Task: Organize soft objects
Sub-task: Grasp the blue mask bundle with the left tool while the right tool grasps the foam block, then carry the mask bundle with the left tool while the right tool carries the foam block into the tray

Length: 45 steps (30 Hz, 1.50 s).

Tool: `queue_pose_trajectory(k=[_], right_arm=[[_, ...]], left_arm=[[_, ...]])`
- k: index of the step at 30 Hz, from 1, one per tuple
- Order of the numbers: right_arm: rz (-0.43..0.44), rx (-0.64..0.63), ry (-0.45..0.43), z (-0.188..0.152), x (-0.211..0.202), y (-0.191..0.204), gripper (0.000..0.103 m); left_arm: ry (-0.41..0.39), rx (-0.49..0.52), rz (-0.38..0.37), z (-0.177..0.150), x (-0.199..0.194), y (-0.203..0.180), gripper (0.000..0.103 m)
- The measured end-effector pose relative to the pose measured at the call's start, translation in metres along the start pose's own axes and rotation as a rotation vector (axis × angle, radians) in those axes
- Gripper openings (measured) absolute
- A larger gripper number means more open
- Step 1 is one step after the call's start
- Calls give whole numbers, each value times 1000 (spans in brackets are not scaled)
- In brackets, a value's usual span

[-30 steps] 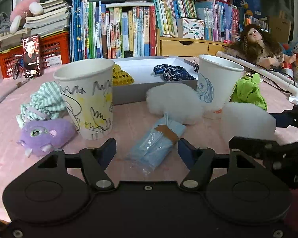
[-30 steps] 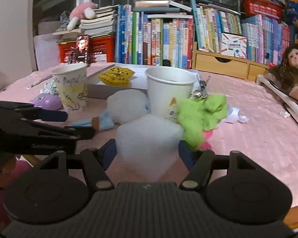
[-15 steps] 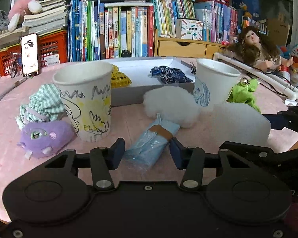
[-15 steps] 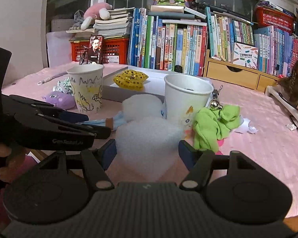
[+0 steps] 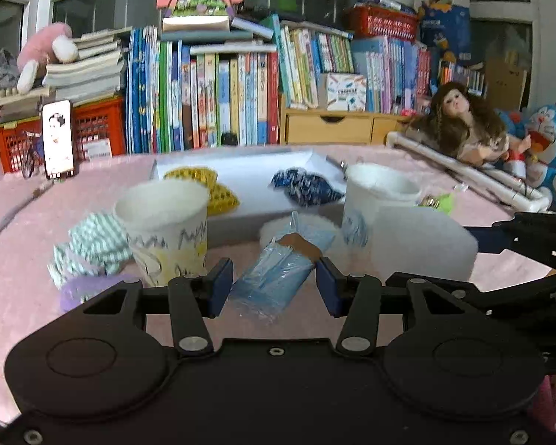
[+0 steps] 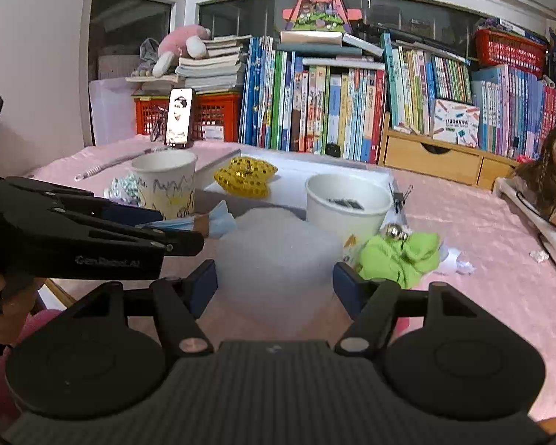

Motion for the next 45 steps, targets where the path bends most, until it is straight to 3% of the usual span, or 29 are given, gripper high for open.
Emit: queue_pose_trajectory(k=[10,18,25,33,45], right_arm=[[-8,7,-89,48,-13,-16,71],[-42,-22,-110,99,2,-33,71],[-35,24,-59,131,37,-49,71],[-16,9,12,147,78,-47,71],[2,148,244,147,166,-74,71]], left_arm=[[-77,-7,9,62,-19,19,47],[-89,-13,31,123,-2,45,47],[-24,-51,24,155,32,66,47],[109,-103,17,169,88,86,47],[325,-246,9,172,184,119,47]])
Point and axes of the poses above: each gripper's, at about its wrist camera, not at the fingertips, and x roughly the way its jaws point, y to its left, z to its top, the point moved 10 cm from there along x, roughly the way its jaws point, and after that the axes turned 2 degrees about y, right-handed, at the moved point
